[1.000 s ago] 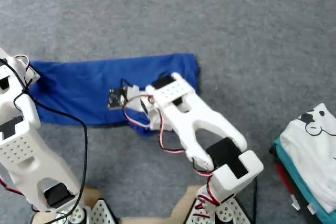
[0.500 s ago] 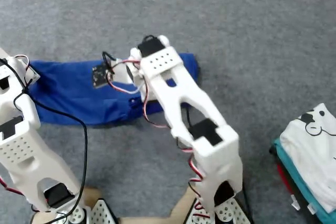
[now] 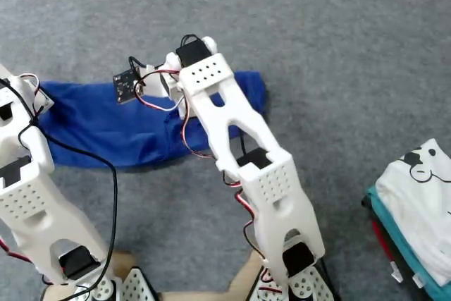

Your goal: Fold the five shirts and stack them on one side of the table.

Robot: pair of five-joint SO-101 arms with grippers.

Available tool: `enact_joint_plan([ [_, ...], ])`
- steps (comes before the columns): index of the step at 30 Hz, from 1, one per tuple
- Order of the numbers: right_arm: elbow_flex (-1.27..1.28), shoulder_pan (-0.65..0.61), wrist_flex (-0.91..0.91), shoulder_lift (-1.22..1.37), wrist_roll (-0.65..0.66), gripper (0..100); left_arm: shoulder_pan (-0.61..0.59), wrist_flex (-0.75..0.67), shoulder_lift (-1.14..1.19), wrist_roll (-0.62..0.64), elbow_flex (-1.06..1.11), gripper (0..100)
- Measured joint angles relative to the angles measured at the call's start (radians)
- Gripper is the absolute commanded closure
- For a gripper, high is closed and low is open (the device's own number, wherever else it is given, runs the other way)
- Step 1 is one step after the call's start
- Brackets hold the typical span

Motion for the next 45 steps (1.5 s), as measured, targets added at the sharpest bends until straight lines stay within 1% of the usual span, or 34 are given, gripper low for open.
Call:
enact_joint_plan([
  [2,-0.032,0.003,0.000,0.000,-0.017,58.7,0.000,0.000,0.000,0.000,0.000,84],
  [4,-0.074,0.012,0.000,0.000,-0.044,56.5,0.000,0.000,0.000,0.000,0.000,84],
  [6,-0.112,0.020,0.011,0.000,-0.071,57.4,0.000,0.000,0.000,0.000,0.000,84],
  [8,-0.147,0.023,0.052,0.000,-0.083,60.9,0.000,0.000,0.000,0.000,0.000,84],
  [10,-0.172,0.023,0.110,0.000,-0.086,70.3,0.000,0.000,0.000,0.000,0.000,84],
  [13,-0.178,0.023,0.166,-0.002,-0.094,95.6,0.000,0.000,0.000,0.000,0.000,84],
  [14,-0.178,0.026,0.172,-0.002,-0.106,99.8,0.000,0.000,0.000,0.000,0.000,84],
  [16,-0.178,0.044,0.175,0.000,-0.126,93.8,0.000,0.000,0.000,0.000,0.000,84],
  [17,-0.170,0.057,0.175,0.000,-0.130,93.4,0.000,0.000,0.000,0.000,0.000,84],
  [18,-0.158,0.064,0.175,0.006,-0.133,93.9,0.000,0.000,0.000,0.000,0.000,84],
  [21,-0.124,0.086,0.166,0.044,-0.135,99.8,0.000,0.000,0.000,0.000,0.000,84],
  [30,-0.126,0.117,-0.011,0.262,-0.135,99.4,0.000,0.000,0.000,-0.006,0.000,84],
  [41,-0.456,0.127,-0.044,0.422,-0.135,99.4,0.000,0.000,0.000,-0.026,0.000,84],
  [45,-0.612,0.127,0.049,0.431,-0.135,99.4,0.000,0.000,0.000,-0.026,0.000,84],
])
